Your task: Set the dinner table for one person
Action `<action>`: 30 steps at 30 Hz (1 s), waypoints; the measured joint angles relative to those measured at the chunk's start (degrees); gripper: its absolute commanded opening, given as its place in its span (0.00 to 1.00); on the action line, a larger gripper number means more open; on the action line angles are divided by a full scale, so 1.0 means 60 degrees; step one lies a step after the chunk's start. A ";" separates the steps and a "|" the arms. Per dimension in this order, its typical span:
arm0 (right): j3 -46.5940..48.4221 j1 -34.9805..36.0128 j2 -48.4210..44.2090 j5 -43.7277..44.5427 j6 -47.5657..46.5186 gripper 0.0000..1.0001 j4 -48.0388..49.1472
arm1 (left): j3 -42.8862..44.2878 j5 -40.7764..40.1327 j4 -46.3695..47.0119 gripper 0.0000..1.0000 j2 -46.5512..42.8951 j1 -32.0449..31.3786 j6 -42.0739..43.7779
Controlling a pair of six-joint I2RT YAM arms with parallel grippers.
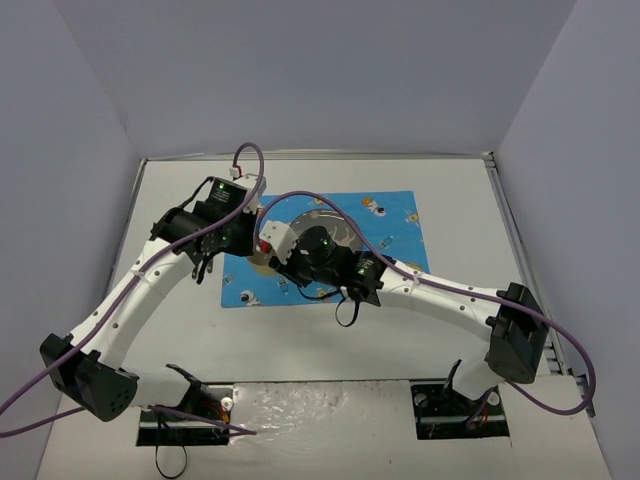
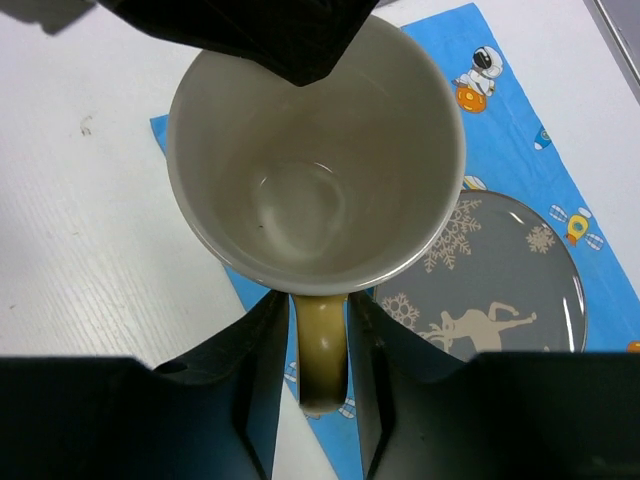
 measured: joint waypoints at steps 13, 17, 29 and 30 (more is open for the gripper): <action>-0.1198 -0.0181 -0.0302 0.0268 -0.0037 0.00 0.0268 | -0.0199 -0.0309 0.0409 0.69 -0.0519 -0.0010 -0.0117; -0.1963 -0.0651 -0.0756 0.0268 -0.0029 0.00 0.0179 | -0.0199 -0.0707 0.0594 0.83 -0.0985 0.0123 -0.0142; -0.2932 -0.5162 -0.2415 -0.1017 -0.0015 0.00 0.0888 | -0.1807 -0.1286 0.1674 0.97 -0.2840 0.2817 0.0057; -0.2927 -0.5662 -0.2344 -0.1139 -0.0028 0.00 0.0970 | -0.2069 -0.1300 0.1746 0.97 -0.2894 0.2997 0.0088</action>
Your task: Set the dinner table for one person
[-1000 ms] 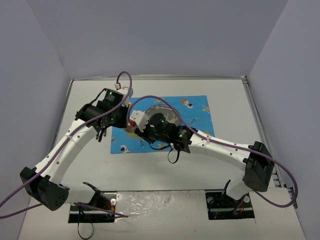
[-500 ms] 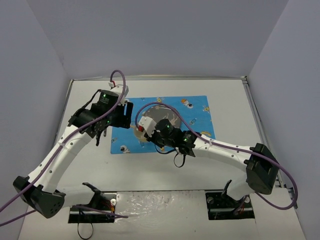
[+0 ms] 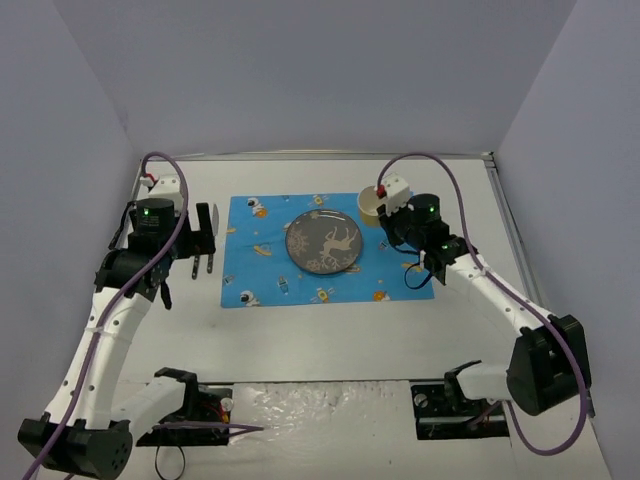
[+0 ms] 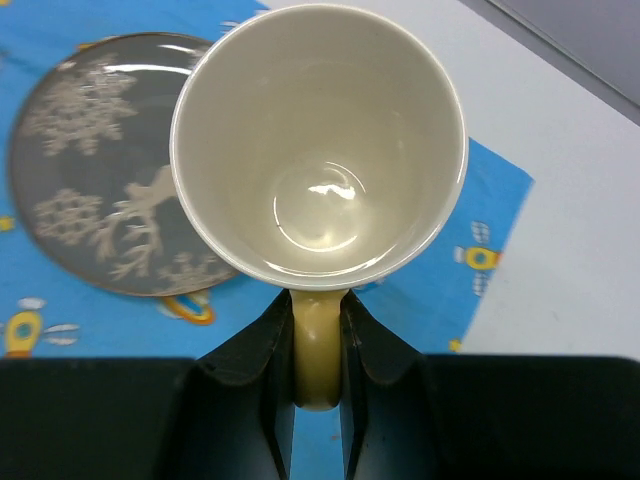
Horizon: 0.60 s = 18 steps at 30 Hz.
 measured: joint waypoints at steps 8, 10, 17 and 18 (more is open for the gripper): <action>0.0624 -0.2537 0.1932 -0.1663 -0.0171 0.00 0.0430 | -0.1930 0.0073 0.0628 0.97 -0.0102 0.0668 0.0125; 0.0918 -0.3014 0.2468 -0.1985 -0.0264 0.00 0.0437 | -0.2040 0.0049 0.0621 0.97 -0.0082 0.0771 0.0132; 0.2174 -0.3944 0.3833 -0.2631 -0.0441 0.00 0.0565 | -0.2042 -0.0130 0.0775 0.97 -0.0149 0.0865 0.0132; 0.2347 -0.3965 0.3994 -0.2698 -0.0468 0.00 0.0604 | -0.2042 -0.0132 0.0778 0.97 -0.0155 0.0864 0.0132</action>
